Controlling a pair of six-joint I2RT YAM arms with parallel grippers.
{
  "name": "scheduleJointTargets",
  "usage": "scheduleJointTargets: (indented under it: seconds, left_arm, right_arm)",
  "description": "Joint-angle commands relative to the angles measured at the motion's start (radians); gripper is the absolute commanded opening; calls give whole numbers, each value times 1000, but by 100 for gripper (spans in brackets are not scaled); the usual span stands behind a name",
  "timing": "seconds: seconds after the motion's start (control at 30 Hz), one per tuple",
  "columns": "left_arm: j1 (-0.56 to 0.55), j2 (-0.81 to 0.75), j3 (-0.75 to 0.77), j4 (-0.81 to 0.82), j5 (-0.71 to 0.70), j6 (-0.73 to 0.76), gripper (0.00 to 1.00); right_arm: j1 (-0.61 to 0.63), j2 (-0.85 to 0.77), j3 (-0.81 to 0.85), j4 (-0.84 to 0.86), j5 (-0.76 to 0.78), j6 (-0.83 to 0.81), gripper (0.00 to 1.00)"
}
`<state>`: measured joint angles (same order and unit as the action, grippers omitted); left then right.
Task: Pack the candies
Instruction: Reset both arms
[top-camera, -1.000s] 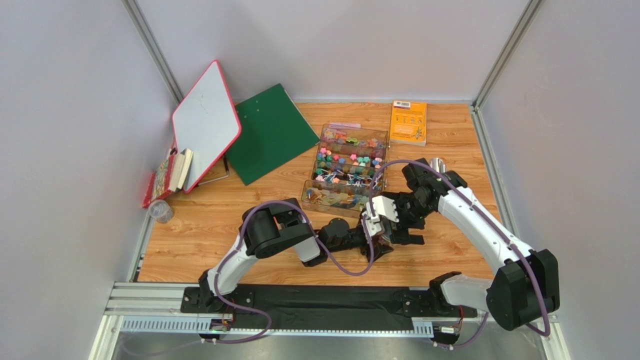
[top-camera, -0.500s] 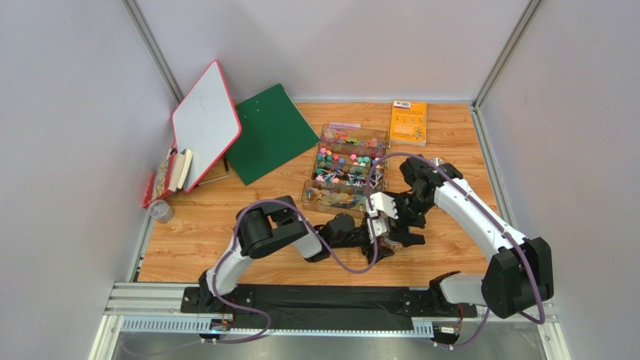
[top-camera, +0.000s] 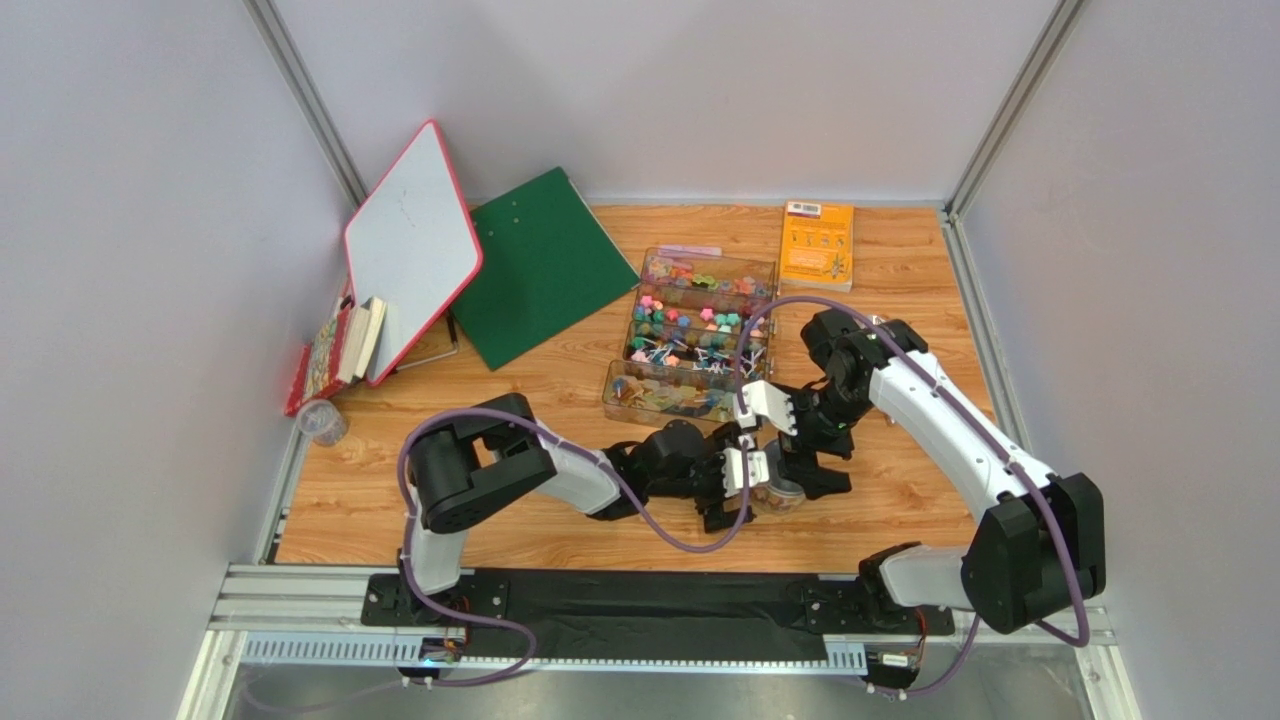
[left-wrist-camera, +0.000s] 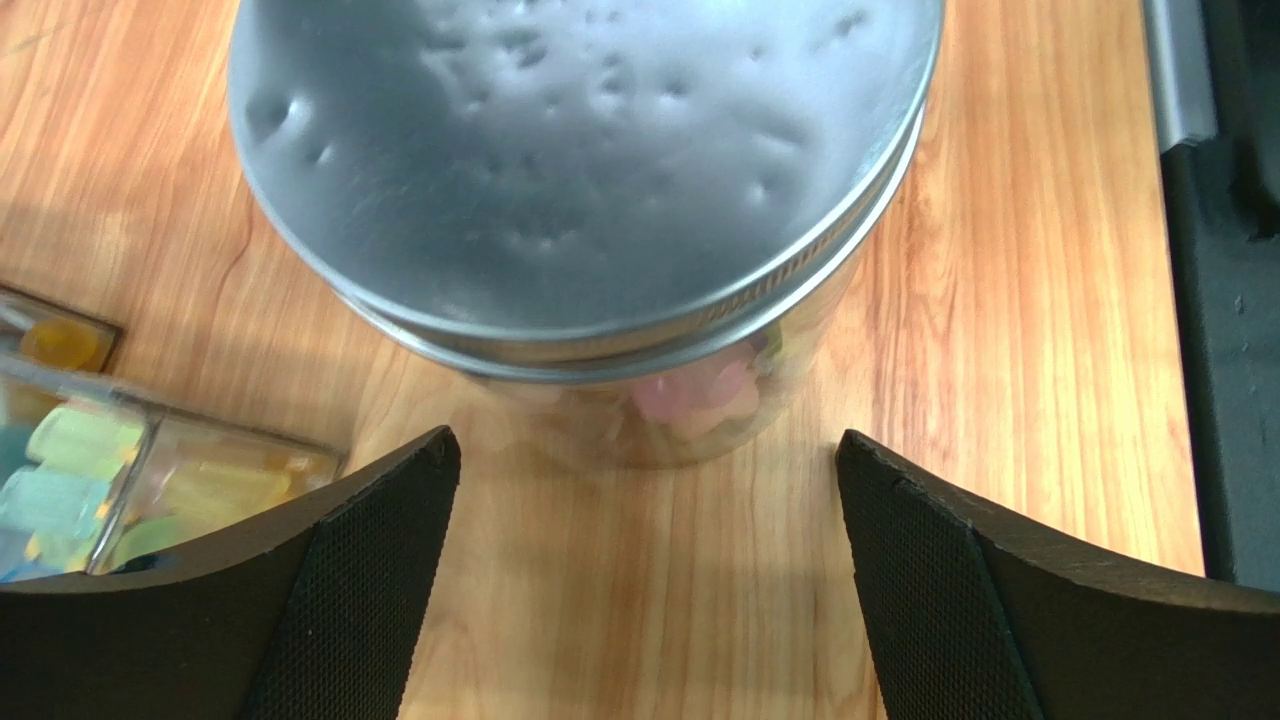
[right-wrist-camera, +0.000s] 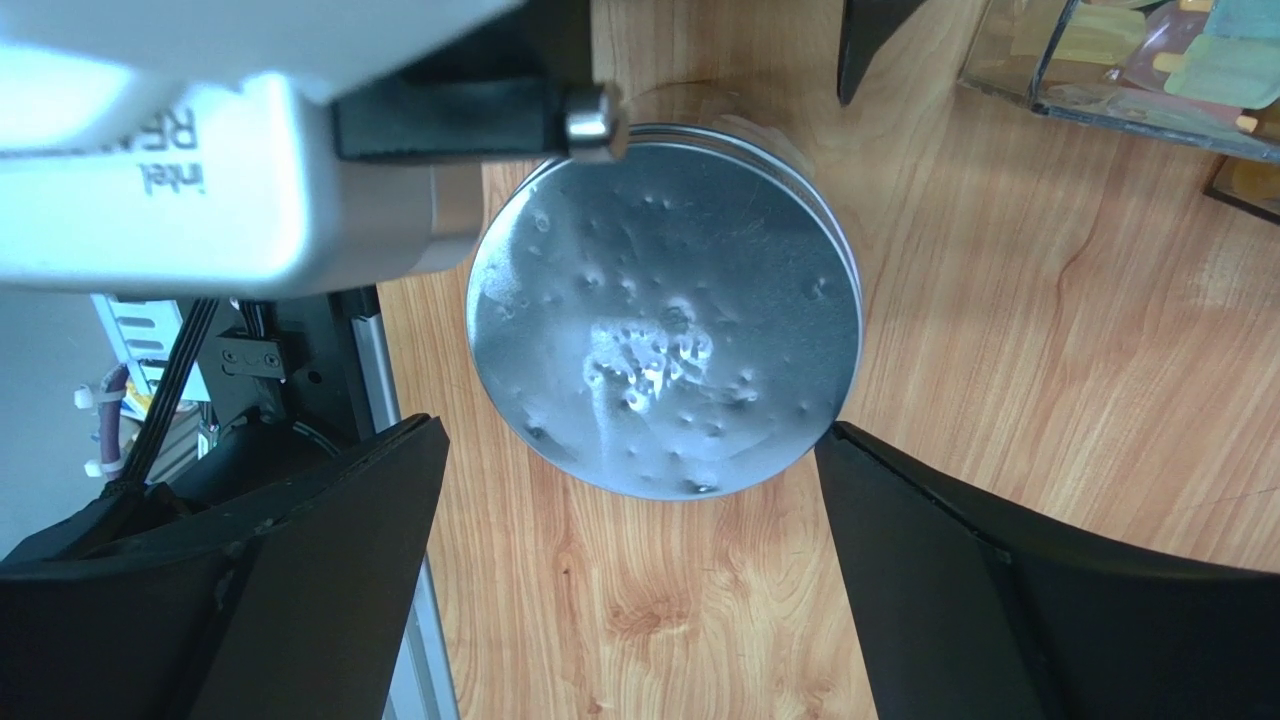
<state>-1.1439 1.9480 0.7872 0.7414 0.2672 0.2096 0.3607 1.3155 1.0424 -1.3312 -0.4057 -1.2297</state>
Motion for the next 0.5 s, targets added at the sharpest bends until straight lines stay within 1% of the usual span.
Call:
scheduleJointTargets:
  seconds: [0.0,0.07,0.17,0.23,0.27,0.3,0.33,0.37,0.4,0.43,0.47]
  left_arm:
    - [9,-49,-17,-345,-83,114,100]
    - [24,-117,20,-439,-80,135,100]
    - [55,-223,66,-543,-57,177,100]
    - [75,-271,127,-632,-63,203,100]
    - [102,-314,153,-664,-80,205,100]
    - [117,-333,215,-695,-91,202,100]
    - [134,-346,252,-767,-106,182,100]
    - [174,-366,292,-798,-146,165,100]
    - [194,-371,367,-824,-175,143,100]
    - [214,-377,403,-859,-206,105,100]
    - [246,-379,435,-873,-265,90,100]
  right_arm:
    - [-31,-32,25,-80,1,21,100]
    - [-58,-39,45,-79,13,21,100]
    - [-121,-47,129,-88,4,27,100]
    - [-173,-50,198,-86,-15,47,100]
    - [-196,-52,217,-59,-31,71,100]
    - [-235,-56,228,-21,-50,167,100]
    - [-252,-68,229,31,-51,252,100]
    - [-270,-78,223,134,-70,321,100]
    - [-299,-90,213,182,-80,455,100]
    - [-308,-128,168,244,-73,540,100]
    - [-313,-159,131,395,-44,627,100]
